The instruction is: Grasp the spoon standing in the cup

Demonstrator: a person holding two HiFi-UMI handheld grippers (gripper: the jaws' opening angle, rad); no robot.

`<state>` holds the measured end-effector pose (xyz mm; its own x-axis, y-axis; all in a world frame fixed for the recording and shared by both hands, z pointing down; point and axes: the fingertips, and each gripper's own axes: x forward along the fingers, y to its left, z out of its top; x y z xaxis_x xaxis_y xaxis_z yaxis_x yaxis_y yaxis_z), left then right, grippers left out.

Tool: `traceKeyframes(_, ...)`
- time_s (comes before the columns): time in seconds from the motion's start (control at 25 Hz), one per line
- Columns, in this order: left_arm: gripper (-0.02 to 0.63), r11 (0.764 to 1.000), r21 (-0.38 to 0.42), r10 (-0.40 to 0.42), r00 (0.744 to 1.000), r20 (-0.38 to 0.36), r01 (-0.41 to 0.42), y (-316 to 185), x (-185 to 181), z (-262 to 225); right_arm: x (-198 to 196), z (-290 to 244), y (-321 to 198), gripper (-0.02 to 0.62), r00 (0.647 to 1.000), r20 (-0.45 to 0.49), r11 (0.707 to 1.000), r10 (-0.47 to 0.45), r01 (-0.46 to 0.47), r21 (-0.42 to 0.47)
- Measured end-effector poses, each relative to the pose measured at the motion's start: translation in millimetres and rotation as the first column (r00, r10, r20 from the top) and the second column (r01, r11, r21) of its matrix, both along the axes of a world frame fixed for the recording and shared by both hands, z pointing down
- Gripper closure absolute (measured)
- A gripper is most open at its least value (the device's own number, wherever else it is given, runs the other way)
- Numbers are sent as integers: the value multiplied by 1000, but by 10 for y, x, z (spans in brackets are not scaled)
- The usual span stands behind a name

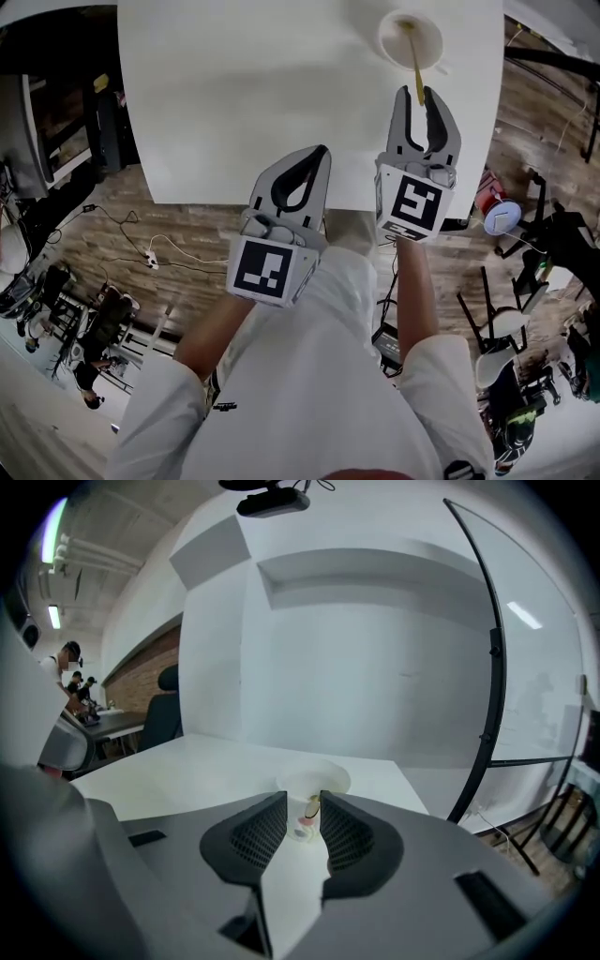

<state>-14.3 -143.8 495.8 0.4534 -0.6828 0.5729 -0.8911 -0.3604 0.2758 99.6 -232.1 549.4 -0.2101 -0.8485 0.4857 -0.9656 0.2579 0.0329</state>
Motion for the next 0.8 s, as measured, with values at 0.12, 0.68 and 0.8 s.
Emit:
traceKeyframes(0.12,612,1000,-1,-5,1000,4,5,-30,-29,23,15,43,-62,486,1000,-10,1000,18,-18,-1)
traceKeyframes(0.68,612,1000,-17,2,1000,11,-1,62,-125,23,-11,-54,-89,554,997,-50,998,57,-56,32)
traceKeyframes(0.8,612,1000,8,-9,1000,5,9,55,-153,6,-8,-131,-64,555,998,-24,996,62,-60,60)
